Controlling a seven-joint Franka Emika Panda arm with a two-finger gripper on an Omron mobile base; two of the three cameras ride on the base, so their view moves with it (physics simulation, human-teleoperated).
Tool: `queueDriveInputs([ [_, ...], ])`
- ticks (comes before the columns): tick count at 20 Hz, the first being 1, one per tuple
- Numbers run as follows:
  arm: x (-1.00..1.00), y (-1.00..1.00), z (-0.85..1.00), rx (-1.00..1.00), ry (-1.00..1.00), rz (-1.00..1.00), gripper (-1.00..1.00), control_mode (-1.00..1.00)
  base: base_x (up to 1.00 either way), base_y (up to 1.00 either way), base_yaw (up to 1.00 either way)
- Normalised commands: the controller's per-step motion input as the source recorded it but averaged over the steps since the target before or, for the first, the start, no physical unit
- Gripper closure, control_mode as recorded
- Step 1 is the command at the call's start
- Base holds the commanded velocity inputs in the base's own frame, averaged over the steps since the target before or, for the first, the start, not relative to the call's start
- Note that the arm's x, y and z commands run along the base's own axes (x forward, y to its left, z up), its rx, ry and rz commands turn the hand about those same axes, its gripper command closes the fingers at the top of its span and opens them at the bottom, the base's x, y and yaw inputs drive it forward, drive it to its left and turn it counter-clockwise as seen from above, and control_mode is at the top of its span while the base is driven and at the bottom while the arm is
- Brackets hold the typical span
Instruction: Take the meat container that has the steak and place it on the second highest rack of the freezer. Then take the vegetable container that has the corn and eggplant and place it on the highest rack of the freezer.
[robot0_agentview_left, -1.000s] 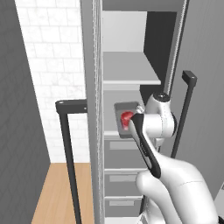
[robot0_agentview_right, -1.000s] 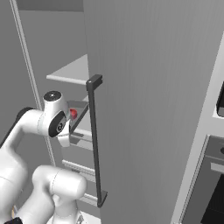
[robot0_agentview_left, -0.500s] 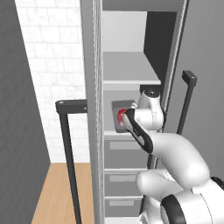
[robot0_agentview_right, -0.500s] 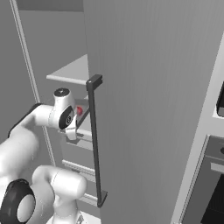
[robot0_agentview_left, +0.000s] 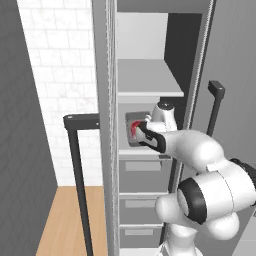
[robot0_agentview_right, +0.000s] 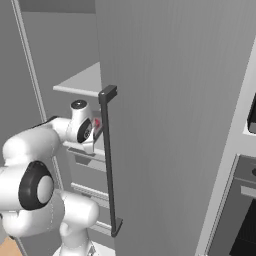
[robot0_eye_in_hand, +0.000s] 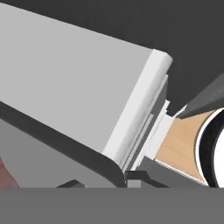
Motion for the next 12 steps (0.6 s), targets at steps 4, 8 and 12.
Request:
queueDriveInputs([
  [4, 0.5, 0.0, -0.21, 0.0, -0.05, -0.01, -1.0, -1.0, 0.0, 0.0, 0.0],
  [8, 0.52, -0.06, -0.2, 0.0, -0.06, 0.0, -1.0, -1.0, 0.0, 0.0, 0.0],
  [12, 0.42, 0.0, -0.08, -0.01, -0.03, 0.0, -1.0, -1.0, 0.0, 0.0, 0.0],
])
